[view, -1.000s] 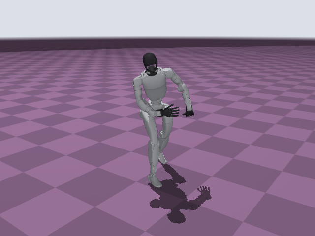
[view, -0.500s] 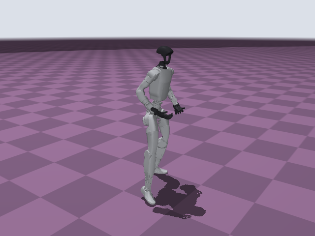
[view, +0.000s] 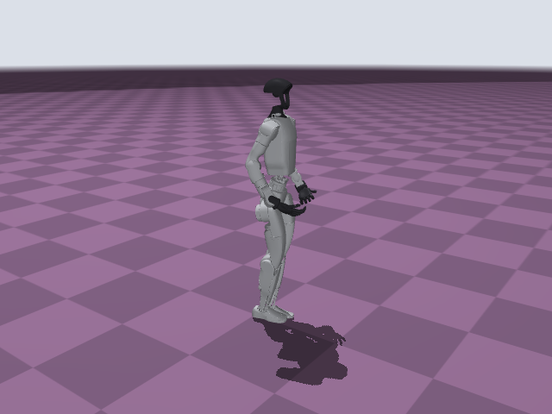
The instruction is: Kungfu
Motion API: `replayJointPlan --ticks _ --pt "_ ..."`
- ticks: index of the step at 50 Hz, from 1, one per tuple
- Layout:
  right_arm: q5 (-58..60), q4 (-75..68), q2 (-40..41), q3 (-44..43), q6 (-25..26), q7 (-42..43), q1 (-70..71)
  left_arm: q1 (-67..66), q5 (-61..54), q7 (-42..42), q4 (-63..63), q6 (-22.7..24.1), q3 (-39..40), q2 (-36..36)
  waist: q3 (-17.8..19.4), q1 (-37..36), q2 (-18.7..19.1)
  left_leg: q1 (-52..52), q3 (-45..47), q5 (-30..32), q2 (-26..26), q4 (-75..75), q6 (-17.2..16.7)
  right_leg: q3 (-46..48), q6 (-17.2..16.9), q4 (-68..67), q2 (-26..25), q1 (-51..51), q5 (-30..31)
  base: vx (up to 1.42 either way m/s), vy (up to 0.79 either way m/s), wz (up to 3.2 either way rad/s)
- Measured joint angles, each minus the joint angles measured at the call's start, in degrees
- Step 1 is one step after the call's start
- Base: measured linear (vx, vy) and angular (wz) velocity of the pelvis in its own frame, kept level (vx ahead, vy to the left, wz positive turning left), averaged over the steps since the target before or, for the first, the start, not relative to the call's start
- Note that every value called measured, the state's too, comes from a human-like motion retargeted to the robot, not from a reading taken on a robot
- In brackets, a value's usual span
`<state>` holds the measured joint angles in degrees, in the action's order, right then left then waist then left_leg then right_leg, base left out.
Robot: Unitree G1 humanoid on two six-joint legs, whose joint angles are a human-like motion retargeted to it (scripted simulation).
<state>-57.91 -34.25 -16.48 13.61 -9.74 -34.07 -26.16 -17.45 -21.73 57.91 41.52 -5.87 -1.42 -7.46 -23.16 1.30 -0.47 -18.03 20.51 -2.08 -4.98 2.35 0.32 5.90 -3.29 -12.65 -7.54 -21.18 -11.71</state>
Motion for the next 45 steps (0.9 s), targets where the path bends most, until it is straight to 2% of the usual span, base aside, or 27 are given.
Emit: replayJointPlan --ticks 3,5,8,10,13,15,17,20,23,25,30,36,40,42,43,45 --pt "15.41 -15.37 0.23 3.22 -4.96 7.29 9.63 6.79 13.63 -8.78 11.44 7.99 0.82 -1.75 0.97 -0.82 0.54 -0.92 1.42 0.5 0.6 0.67 -0.07 -8.96 -0.28 -0.6 -2.99 -1.27 2.43 -0.12 0.18 -0.52" --pt "24.02 -26.49 1.56 3.77 -7.26 12.46 15.49 11.5 22.89 -17.8 20.65 10.6 -0.67 -3.54 1.19 -0.82 0.32 -2.25 0.97 1.14 1.04 1.4 -0.71 -10.12 -2.25 -1.82 -2.84 -2.76 3.21 -0.15 0.09 0.09" --pt "35.12 -42.37 5.37 0.92 -3.34 18.49 23.84 21.25 36.19 -32.01 39.34 8.35 -3.67 -4.34 2.98 -1.46 0.44 -2.98 0.41 1.81 1.58 1.59 -0.26 -6.27 -5.07 -4.45 -1.77 -4.75 4.91 -0.24 0.1 0.12" --pt "39.18 -51.23 7.98 -1.67 1.73 24.31 29.21 28.24 45.23 -35.88 51.44 2.6 -4.07 -6.11 4.48 -2.43 -0.14 -3.32 1.61 1.82 2.09 1.84 0.13 -3.54 -6.82 -5.19 -0.84 -5.3 5.23 -0.29 0.04 -0.49" --pt "38.05 -55.15 11.04 -4.33 9.07 31.88 33.32 31.12 56.98 -39.75 55.88 -7.84 -3.1 -6.53 6.46 -2.28 -0.45 -4.34 2.89 2.11 3.13 2.29 0.39 0.37 -7.82 -4.77 0.19 -5.75 5.42 -0.26 -0.03 -0.4" --pt "36.75 -53.46 11.47 -1.47 11.04 32.15 33.53 30.84 62.38 -42.49 55.88 -8.01 -1.75 -5.52 7.03 -1.65 -0.62 -4.75 3.57 2.44 3.56 2.13 0.17 -0.14 -8.88 -3.61 0.47 -5.97 4.49 -0.18 -0.05 -0.3" --pt "41.74 -50.37 11.16 1.51 9.2 31.63 32.51 27.75 65.32 -40.96 50.75 -4.18 -1.1 -4.84 7.49 -0.87 -0.59 -4.73 4.27 2.57 3.91 1.62 0.22 -1.59 -8.11 -1.88 0.61 -5.84 3.64 -0.17 -0.09 -0.3" --pt "54.78 -45.33 8.9 6.12 3.21 29.87 30.84 22.53 63.97 -37.27 41.45 2.22 -1.58 -3.86 8.19 -0.43 -0.91 -4.18 5.77 2.75 4.22 0.53 0.67 0.56 -5.99 0.82 2.89 -4.68 3.09 -0.15 -0.11 -0.53" --pt "65.35 -39.99 4.88 12.24 3.11 28.62 29.88 19.82 56.78 -36.76 37.77 6.93 -2.35 -2.18 8.15 -1.48 -1.45 -3.83 8.61 2.77 5.08 -0.33 0.79 0.07 -5.63 1.1 4.5 -4.02 3.46 -0.17 -0.12 -0.94" --pt "69.77 -37.38 2.1 15.88 3.96 29.49 29.76 18.79 51.6 -36.4 37.27 8.41 -3.09 -0.85 7.96 -1.98 -1.47 -3.8 10.44 2.8 5.91 -0.63 0.53 0.47 -5.89 0.27 6.01 -3.66 4.73 -0.19 -0.13 -0.96" --pt "70.47 -34.36 -0.95 17.21 4.77 29.73 28.49 18.82 43.63 -36.55 37.14 5.86 -5.1 0.28 8.42 -2.37 -0.49 -2.85 14.67 3.12 8.16 -1.63 -0.18 3.68 -4.39 -1.87 10.5 -1.85 9.47 -0.26 -0.21 -0.88" --pt "63.26 -32.36 -4.27 17.36 5.63 23.47 26.06 20.8 45.66 -34.82 35.79 7.29 -11.35 -4.37 7.82 -2.77 1.17 -1.82 19.75 3.74 11.47 -1.75 -1.9 9.26 3.08 -1.83 16.26 -0.63 14.75 -0.22 -0.29 -0.84" --pt "61.45 -31.71 -6.43 17.76 5.77 20.02 24.91 21.47 48.51 -33.62 35.4 6.59 -11.5 -6.59 7.51 -3.52 1.36 -0.58 22.73 4.24 13.13 -1.62 -3.14 14.9 5.39 -0.44 19.42 0.06 16.23 -0.2 -0.39 -0.86" --pt "61.5 -31.5 -7.19 17.86 5.79 18.82 24.65 21.32 48.55 -33.63 35.67 6.37 -10.57 -7.1 7.45 -3.1 1.01 0.14 23.99 4.51 13.38 -1.27 -3.71 17.16 3.55 0.63 20.3 0.72 17.55 -0.19 -0.47 -0.62" --pt "61.77 -31.4 -7.48 17.89 5.73 18.43 24.52 20.99 48.44 -33.87 35.83 6.32 -9.97 -7.29 7.44 -2.66 0.61 0.71 24.82 4.6 13.21 -1.05 -4.03 17.82 0.35 1.66 20.55 1.3 17.19 -0.23 -0.61 -0.57" --pt "62.72 -31.12 -7.83 17.98 5.72 17.53 24.74 20.05 48.28 -34.95 36.26 6.23 -8.44 -7.86 7.37 -1.86 0.06 1.87 26.78 4.99 13.38 -0.8 -4.55 18.81 -2.77 2.65 20.26 1.9 13.66 -0.2 -0.59 -0.71"
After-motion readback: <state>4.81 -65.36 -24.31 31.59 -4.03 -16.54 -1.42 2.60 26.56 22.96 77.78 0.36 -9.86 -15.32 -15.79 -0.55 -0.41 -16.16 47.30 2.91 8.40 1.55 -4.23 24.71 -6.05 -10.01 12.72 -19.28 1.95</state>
